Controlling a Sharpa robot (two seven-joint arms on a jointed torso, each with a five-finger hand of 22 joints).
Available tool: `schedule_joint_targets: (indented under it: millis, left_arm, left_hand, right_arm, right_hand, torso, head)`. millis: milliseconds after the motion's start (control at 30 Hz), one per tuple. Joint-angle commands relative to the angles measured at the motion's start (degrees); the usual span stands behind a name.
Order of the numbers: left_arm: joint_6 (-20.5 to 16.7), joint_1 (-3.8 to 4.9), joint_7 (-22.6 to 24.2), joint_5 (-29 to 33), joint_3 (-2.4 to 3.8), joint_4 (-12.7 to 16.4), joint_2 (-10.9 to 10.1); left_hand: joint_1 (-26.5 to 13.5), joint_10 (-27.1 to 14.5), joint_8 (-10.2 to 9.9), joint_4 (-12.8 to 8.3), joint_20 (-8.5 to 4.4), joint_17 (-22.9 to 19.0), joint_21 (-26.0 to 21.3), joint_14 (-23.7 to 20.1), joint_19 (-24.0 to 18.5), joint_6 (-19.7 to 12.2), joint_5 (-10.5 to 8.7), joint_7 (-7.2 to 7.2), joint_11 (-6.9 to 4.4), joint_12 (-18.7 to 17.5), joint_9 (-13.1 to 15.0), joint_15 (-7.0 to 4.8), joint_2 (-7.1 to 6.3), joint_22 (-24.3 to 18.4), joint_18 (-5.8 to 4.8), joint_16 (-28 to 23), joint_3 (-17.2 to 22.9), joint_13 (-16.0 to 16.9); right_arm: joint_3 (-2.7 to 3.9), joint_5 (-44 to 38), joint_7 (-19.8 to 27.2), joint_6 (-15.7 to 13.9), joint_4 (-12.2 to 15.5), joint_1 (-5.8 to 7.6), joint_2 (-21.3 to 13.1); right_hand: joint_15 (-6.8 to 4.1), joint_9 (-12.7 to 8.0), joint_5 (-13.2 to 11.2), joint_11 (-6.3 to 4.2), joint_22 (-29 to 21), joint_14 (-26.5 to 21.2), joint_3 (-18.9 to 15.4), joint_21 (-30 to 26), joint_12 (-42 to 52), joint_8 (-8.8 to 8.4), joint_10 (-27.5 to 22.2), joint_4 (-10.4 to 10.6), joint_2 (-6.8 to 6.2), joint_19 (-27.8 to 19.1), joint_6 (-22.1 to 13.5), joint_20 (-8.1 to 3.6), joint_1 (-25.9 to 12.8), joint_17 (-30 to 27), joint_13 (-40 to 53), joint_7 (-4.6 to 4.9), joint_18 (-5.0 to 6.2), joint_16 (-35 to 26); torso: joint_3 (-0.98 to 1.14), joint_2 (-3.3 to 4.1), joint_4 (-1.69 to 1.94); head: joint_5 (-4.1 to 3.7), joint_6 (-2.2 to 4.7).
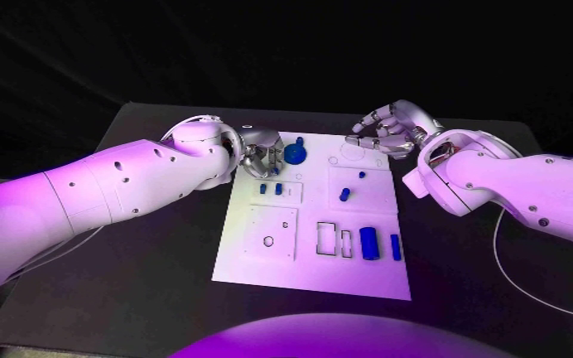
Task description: Assemble the parts on the task board
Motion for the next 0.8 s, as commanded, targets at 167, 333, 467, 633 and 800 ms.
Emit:
schedule_joint_targets:
  millis: [167,333,467,633,800]
  left_arm:
    - [1.6,-0.17,0.0,0.0,-0.18,-0.1,0.3]
    - [1.6,-0.18,-0.3,0.0,-0.19,-0.1,0.3]
    - [1.5,-0.18,-0.5,0.0,-0.20,-0.1,0.2]
    - [0.7,-0.19,-0.5,0.0,-0.20,0.0,0.1]
    - [0.2,-0.19,-0.6,0.0,-0.20,0.1,0.1]
  left_hand:
    - [-0.8,0.4,-0.3,-0.1,-0.05,0.1,0.1,0.1,0.0,0.5,-0.24,0.03,-0.02,-0.5,0.0,-0.18,0.21,-0.1,-0.64,0.0,-0.1,0.0]
    - [-1.0,0.3,-0.5,-0.1,-0.05,-0.1,-0.1,0.1,-0.1,0.4,-0.24,0.03,0.00,-0.8,0.0,-0.18,0.15,-0.4,-0.57,-0.1,-0.2,0.0]
    - [-1.3,0.1,-1.0,-0.2,-0.02,-0.4,-0.3,0.0,-0.3,0.1,-0.20,0.15,0.12,-1.3,-0.1,-0.10,0.09,-0.6,-0.54,-0.2,-0.2,-0.1]
    - [-1.7,0.1,-2.4,-0.5,0.14,-1.0,-0.5,-0.2,-0.5,-1.3,-0.11,0.46,0.33,-2.1,-0.4,0.08,-0.20,-0.8,-0.51,-0.5,0.0,-0.1]
    - [-2.5,-0.7,-3.6,-0.5,0.39,-1.5,-0.6,-0.2,-0.6,-2.1,-0.02,0.80,0.77,-3.7,-0.7,0.41,-0.68,-1.0,-0.49,-0.6,0.2,-0.4]
  right_arm:
    - [0.00,-0.5,0.3,0.3,0.1,-0.03,0.0]
    - [0.00,-0.5,0.3,0.3,0.0,-0.03,0.0]
    - [0.00,-0.5,0.3,0.3,0.0,-0.03,0.0]
    - [0.00,-0.5,0.3,0.4,0.0,-0.03,0.0]
    - [0.00,-0.5,0.3,0.4,-0.1,-0.03,0.0]
  right_hand:
    - [-0.36,0.1,0.2,-0.25,2.0,3.7,-0.2,-0.2,-0.4,0.20,-0.3,-0.1,0.61,-0.4,-0.3,0.04,0.0,4.4,0.8,-0.20,0.86,-0.4]
    - [-0.36,0.1,0.2,-0.25,2.0,3.7,-0.2,-0.2,-0.4,0.20,-0.3,-0.1,0.61,-0.4,-0.3,0.04,0.0,4.4,0.8,-0.20,0.86,-0.4]
    - [-0.36,0.1,0.2,-0.25,2.0,3.7,-0.2,-0.2,-0.4,0.20,-0.3,-0.1,0.61,-0.4,-0.3,0.04,0.0,4.4,0.8,-0.20,0.86,-0.4]
    - [-0.36,0.1,0.2,-0.25,2.0,3.7,-0.2,-0.2,-0.4,0.20,-0.3,-0.1,0.61,-0.4,-0.3,0.04,0.0,4.4,0.8,-0.20,0.86,-0.4]
    - [-0.36,0.1,0.2,-0.25,2.0,3.7,-0.2,-0.2,-0.4,0.20,-0.3,-0.1,0.61,-0.4,-0.3,0.04,0.0,4.4,0.8,-0.20,0.86,-0.4]
  torso:
    - [0.00,-0.04,-0.01]
    - [0.01,-0.06,0.01]
    - [0.00,-0.07,0.02]
    - [0.01,-0.03,-0.03]
    - [0.01,-0.02,0.01]
  head:
    - [-0.04,-0.08]
    - [-0.07,-0.09]
    - [-0.10,-0.10]
    - [-0.07,-0.07]
    - [-0.08,-0.11]
